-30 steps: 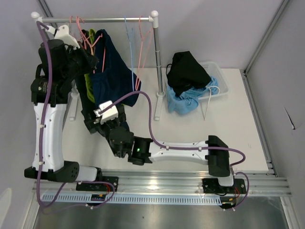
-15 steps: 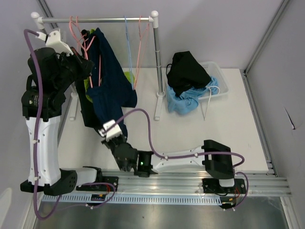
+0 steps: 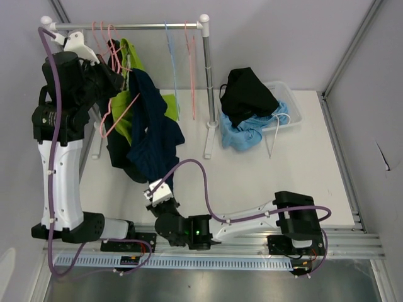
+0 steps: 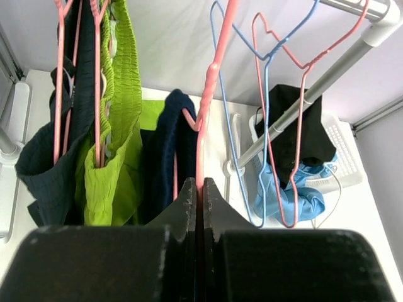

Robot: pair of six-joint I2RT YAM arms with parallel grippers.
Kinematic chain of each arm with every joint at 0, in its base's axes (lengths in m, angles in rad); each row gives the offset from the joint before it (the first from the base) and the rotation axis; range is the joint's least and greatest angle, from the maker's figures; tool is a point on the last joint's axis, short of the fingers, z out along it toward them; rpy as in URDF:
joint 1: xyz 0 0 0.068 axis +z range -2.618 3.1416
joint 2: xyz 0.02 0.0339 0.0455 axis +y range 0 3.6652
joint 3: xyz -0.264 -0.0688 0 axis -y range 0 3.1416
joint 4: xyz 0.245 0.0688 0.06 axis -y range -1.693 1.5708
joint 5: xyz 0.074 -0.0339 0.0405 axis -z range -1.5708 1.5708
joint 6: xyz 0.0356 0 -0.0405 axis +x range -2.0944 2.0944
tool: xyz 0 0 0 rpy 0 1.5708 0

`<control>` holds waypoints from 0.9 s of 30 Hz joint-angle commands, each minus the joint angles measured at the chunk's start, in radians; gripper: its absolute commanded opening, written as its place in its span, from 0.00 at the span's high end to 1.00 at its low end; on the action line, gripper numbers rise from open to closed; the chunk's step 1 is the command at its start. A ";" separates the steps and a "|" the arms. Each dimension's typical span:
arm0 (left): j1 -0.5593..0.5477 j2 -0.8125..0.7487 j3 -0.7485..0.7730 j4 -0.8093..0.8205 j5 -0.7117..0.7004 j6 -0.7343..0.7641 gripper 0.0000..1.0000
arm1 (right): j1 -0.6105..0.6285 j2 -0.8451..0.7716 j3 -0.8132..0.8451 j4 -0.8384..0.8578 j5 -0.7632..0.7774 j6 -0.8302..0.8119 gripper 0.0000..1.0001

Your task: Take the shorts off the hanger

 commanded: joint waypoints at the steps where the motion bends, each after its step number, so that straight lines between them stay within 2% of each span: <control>1: 0.011 -0.093 -0.023 0.149 -0.014 0.025 1.00 | -0.079 -0.017 0.039 0.091 -0.024 -0.010 1.00; 4: 0.011 -0.128 -0.061 0.083 0.013 0.018 1.00 | -0.142 -0.011 0.098 0.088 -0.070 -0.032 1.00; 5: 0.011 -0.150 -0.089 0.074 0.068 0.010 1.00 | -0.157 -0.008 0.118 0.095 -0.083 -0.045 1.00; 8: 0.010 -0.307 -0.336 0.108 0.169 -0.051 1.00 | -0.230 0.010 0.235 0.094 -0.133 -0.121 1.00; 10: 0.010 -0.441 -0.521 0.141 0.188 -0.073 1.00 | -0.260 0.018 0.293 0.068 -0.145 -0.163 1.00; 12: 0.010 -0.513 -0.575 0.134 0.184 -0.079 1.00 | -0.275 0.003 0.326 0.058 -0.151 -0.187 1.00; 17: 0.010 -0.516 -0.539 0.056 0.072 -0.013 1.00 | -0.231 -0.164 0.181 0.091 -0.087 -0.194 1.00; 18: 0.008 -0.516 -0.543 0.059 0.061 -0.012 1.00 | -0.204 -0.196 0.106 0.120 -0.037 -0.210 1.00; 22: 0.010 -0.524 -0.595 0.120 0.108 -0.030 1.00 | -0.183 -0.354 -0.012 0.261 0.089 -0.366 1.00; 24: 0.010 -0.521 -0.632 0.141 0.122 -0.047 1.00 | -0.247 -0.448 -0.013 0.218 0.087 -0.401 1.00; 26: 0.010 -0.526 -0.666 0.157 0.141 -0.048 1.00 | -0.319 -0.500 0.032 0.073 0.033 -0.345 1.00; 27: 0.010 -0.530 -0.677 0.183 0.151 -0.047 1.00 | -0.411 -0.538 0.051 0.034 0.010 -0.328 1.00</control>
